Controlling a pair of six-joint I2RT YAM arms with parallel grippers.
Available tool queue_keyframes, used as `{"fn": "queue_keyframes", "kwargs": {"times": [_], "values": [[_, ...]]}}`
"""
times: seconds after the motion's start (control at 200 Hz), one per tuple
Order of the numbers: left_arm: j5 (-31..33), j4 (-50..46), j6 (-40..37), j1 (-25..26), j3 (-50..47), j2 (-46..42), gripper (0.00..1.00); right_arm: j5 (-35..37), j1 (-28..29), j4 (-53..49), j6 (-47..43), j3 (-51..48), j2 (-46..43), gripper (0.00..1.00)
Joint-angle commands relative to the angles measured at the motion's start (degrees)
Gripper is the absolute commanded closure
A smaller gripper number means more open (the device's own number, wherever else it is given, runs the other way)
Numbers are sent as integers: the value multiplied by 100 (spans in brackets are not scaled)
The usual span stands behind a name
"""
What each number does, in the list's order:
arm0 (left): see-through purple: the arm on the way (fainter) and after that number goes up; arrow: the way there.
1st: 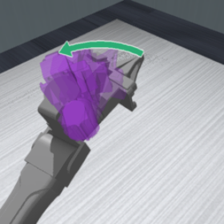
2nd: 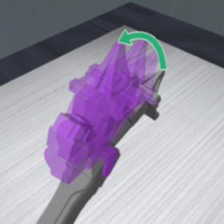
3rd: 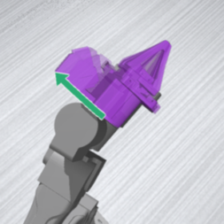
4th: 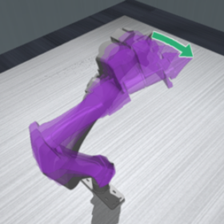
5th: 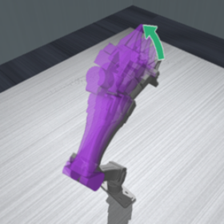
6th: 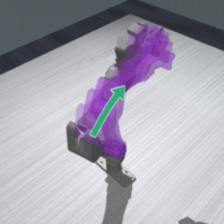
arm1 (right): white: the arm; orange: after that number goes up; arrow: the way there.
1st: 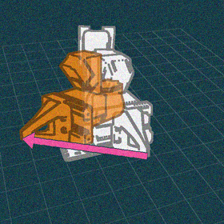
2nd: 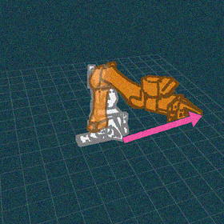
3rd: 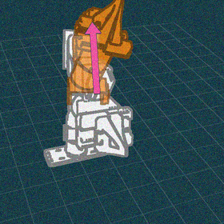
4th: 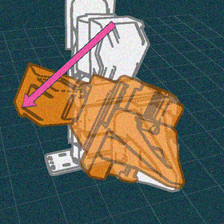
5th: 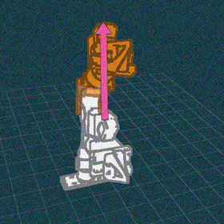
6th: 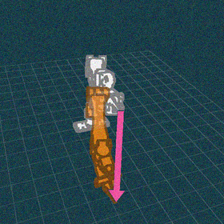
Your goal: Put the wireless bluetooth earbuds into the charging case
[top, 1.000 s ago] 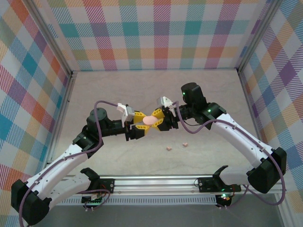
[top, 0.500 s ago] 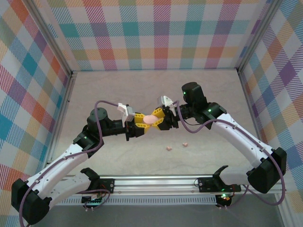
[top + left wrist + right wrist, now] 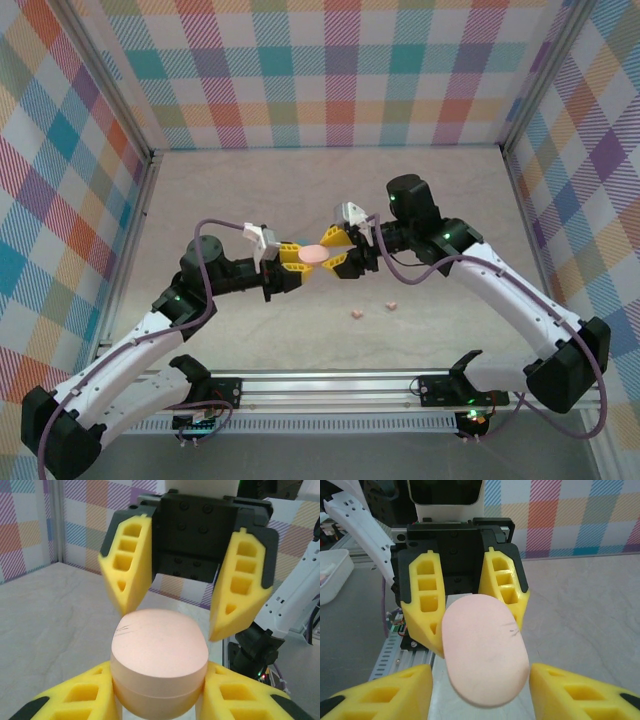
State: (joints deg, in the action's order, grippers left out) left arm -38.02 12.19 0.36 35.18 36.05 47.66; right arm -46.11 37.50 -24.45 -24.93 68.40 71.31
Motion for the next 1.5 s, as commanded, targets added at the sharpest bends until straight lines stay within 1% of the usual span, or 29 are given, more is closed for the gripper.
{"fn": "queue_keyframes", "kwargs": {"times": [0.0, 0.125, 0.3, 0.505, 1.2, 1.495], "values": [[162, 463, 277, 46, -239, -184, 71, 256, 12, -167, -39, 79, -341, 43], [202, 483, 316, 50, -336, -289, 71, 740, 5, -203, -65, -18, -395, 40], [247, 307, 219, 49, -327, -406, 71, 778, 117, -325, -109, 110, -173, 40], [235, 188, 167, 50, -274, -415, 71, 1114, 398, -315, -282, 256, 40, 40], [173, 73, 76, 66, -301, -415, 72, 1227, 478, -118, -179, 415, 200, 41], [155, -50, 20, 85, -251, -432, 72, 1501, 478, -163, -153, 482, 243, 42]]}}
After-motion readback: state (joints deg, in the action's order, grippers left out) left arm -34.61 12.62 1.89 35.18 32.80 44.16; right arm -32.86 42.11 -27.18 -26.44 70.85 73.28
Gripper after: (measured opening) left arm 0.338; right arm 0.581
